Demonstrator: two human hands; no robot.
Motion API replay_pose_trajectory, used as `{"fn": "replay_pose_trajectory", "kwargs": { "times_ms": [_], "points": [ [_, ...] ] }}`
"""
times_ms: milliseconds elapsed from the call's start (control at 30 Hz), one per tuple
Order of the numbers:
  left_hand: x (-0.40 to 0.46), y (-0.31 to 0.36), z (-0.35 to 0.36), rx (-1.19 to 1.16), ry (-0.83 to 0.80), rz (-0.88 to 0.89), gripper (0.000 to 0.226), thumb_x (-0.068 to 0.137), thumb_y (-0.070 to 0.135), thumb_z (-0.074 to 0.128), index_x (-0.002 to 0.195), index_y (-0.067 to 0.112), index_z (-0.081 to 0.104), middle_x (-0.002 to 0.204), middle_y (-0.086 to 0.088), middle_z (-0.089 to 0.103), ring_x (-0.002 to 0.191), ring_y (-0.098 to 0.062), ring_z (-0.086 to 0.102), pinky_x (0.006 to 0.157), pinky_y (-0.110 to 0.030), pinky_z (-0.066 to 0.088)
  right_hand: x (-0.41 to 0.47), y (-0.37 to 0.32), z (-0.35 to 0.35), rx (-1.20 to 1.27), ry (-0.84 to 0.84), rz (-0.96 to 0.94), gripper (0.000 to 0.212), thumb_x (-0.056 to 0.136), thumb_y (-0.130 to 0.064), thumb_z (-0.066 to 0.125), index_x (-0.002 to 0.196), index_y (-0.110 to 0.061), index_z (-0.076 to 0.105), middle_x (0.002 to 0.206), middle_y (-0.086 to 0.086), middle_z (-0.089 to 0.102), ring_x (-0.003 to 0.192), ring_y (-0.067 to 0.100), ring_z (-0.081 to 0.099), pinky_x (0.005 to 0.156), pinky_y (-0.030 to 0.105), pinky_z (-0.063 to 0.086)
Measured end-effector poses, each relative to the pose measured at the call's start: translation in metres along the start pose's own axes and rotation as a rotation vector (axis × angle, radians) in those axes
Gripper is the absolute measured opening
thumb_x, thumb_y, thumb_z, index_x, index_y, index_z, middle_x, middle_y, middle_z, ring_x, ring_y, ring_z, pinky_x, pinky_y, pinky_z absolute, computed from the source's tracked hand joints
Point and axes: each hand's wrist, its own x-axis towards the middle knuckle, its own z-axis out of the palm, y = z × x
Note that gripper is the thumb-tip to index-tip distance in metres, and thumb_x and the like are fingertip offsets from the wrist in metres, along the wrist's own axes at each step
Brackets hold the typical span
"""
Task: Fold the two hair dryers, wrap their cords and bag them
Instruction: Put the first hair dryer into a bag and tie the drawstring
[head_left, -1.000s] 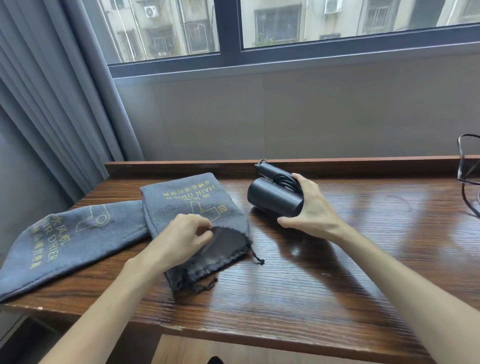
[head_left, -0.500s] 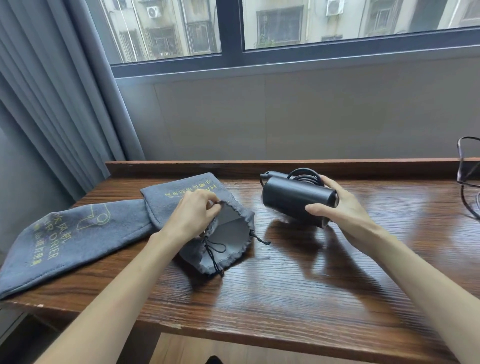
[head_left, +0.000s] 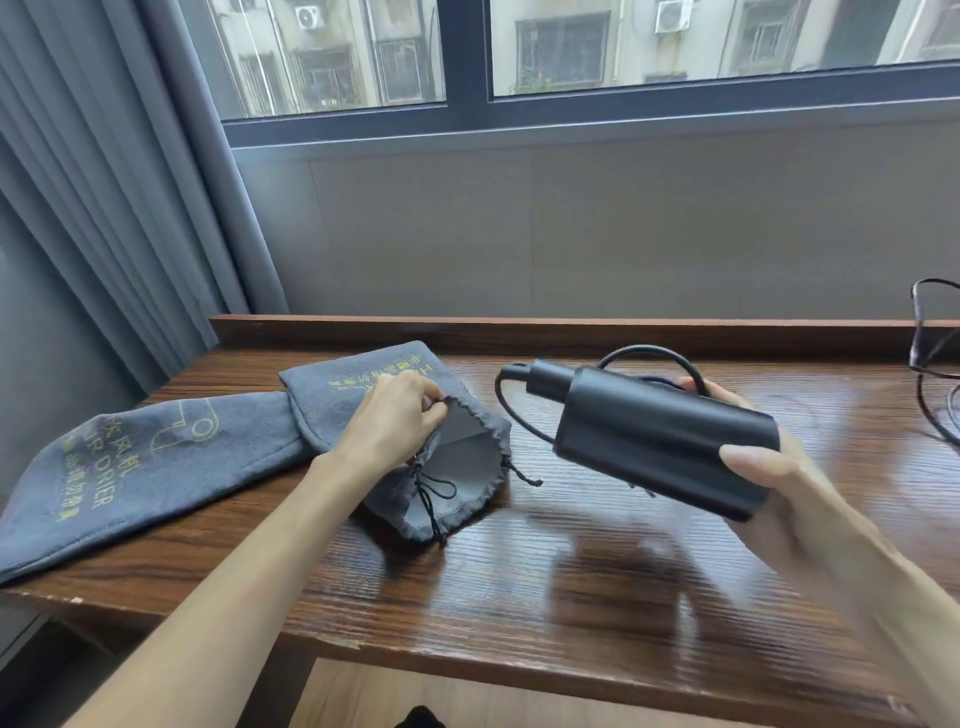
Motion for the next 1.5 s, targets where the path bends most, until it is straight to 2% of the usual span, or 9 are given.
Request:
{"fn": "replay_pose_trajectory", "kwargs": {
  "times_ms": [133, 267, 500, 633, 733, 967, 1167, 1367, 1500],
  "points": [
    [0.001, 0.003, -0.001, 0.025, -0.006, -0.002, 0.023, 0.087, 0.013, 0.054, 0.07, 0.004, 0.066, 0.053, 0.0, 0.05, 0.069, -0.031, 0.049, 0.061, -0.033, 0.043, -0.022, 0.004, 0.016, 0.139, -0.101, 0.061, 0.053, 0.068, -0.022, 0.059, 0.12, -0.023, 0.066, 0.124, 0.011, 0.066, 0.109, 0.027, 0.065, 0.081, 0.032, 0.057],
    [0.001, 0.006, -0.005, 0.002, -0.002, 0.017, 0.019, 0.09, 0.015, 0.057, 0.09, 0.007, 0.075, 0.065, -0.002, 0.059, 0.078, -0.029, 0.06, 0.068, -0.034, 0.05, -0.02, 0.025, 0.027, 0.139, -0.13, 0.178, 0.078, 0.059, -0.031, 0.084, 0.13, -0.017, 0.056, 0.132, 0.019, 0.058, 0.12, 0.035, 0.058, 0.087, 0.039, 0.054],
    [-0.008, 0.003, -0.018, 0.046, -0.053, 0.019, 0.021, 0.085, 0.019, 0.066, 0.105, 0.015, 0.072, 0.073, 0.006, 0.07, 0.053, 0.001, 0.051, 0.074, -0.035, 0.056, 0.008, 0.035, 0.034, 0.095, -0.006, 0.216, 0.089, 0.051, -0.038, 0.088, 0.128, -0.011, 0.054, 0.125, 0.018, 0.063, 0.117, 0.035, 0.06, 0.094, 0.044, 0.049],
    [-0.025, -0.001, -0.023, 0.122, -0.213, -0.039, 0.034, 0.074, 0.018, 0.068, 0.107, 0.021, 0.065, 0.079, 0.009, 0.066, 0.078, -0.013, 0.06, 0.078, -0.034, 0.054, 0.023, 0.034, 0.035, 0.1, 0.036, 0.178, 0.065, 0.06, -0.026, 0.073, 0.122, -0.012, 0.059, 0.118, 0.015, 0.067, 0.105, 0.028, 0.066, 0.075, 0.029, 0.056],
    [-0.036, -0.003, -0.024, 0.155, -0.299, -0.079, 0.036, 0.073, 0.021, 0.068, 0.108, 0.023, 0.061, 0.089, 0.008, 0.066, 0.087, -0.018, 0.061, 0.079, -0.032, 0.053, 0.032, 0.037, 0.037, 0.105, 0.042, 0.168, 0.065, 0.062, -0.025, 0.073, 0.123, -0.01, 0.057, 0.119, 0.016, 0.067, 0.108, 0.029, 0.065, 0.082, 0.031, 0.056],
    [-0.038, -0.004, -0.025, 0.039, -0.162, -0.092, 0.018, 0.078, 0.01, 0.053, 0.089, -0.001, 0.063, 0.081, -0.018, 0.069, 0.071, -0.035, 0.066, 0.064, -0.041, 0.056, 0.048, 0.048, 0.058, 0.128, -0.033, 0.15, 0.054, 0.076, -0.009, 0.066, 0.128, -0.006, 0.052, 0.121, 0.018, 0.065, 0.11, 0.03, 0.064, 0.085, 0.031, 0.055],
    [-0.039, -0.005, -0.039, -0.09, -0.021, -0.142, 0.031, 0.087, 0.004, 0.052, 0.112, 0.013, 0.069, 0.059, 0.011, 0.057, 0.055, -0.019, 0.066, 0.056, -0.015, 0.045, 0.051, 0.054, 0.059, 0.086, -0.08, 0.169, 0.072, 0.065, -0.021, 0.076, 0.132, -0.017, 0.05, 0.124, 0.014, 0.064, 0.115, 0.028, 0.061, 0.095, 0.036, 0.052],
    [-0.04, -0.007, -0.042, -0.115, -0.008, -0.077, 0.032, 0.087, 0.004, 0.052, 0.112, 0.015, 0.069, 0.062, 0.003, 0.065, 0.049, -0.01, 0.061, 0.066, -0.023, 0.046, 0.052, 0.057, 0.062, -0.066, -0.033, 0.123, 0.071, 0.061, -0.027, 0.08, 0.127, -0.028, 0.055, 0.12, 0.008, 0.067, 0.113, 0.024, 0.062, 0.098, 0.038, 0.05],
    [-0.039, -0.007, -0.043, -0.174, -0.045, -0.025, 0.031, 0.086, 0.003, 0.052, 0.101, 0.022, 0.071, 0.07, 0.015, 0.062, 0.057, -0.004, 0.056, 0.072, -0.032, 0.054, 0.056, 0.058, 0.063, -0.319, 0.048, 0.008, 0.069, 0.062, -0.037, 0.077, 0.126, -0.041, 0.053, 0.118, -0.002, 0.066, 0.111, 0.015, 0.062, 0.1, 0.038, 0.048]
  ]
}}
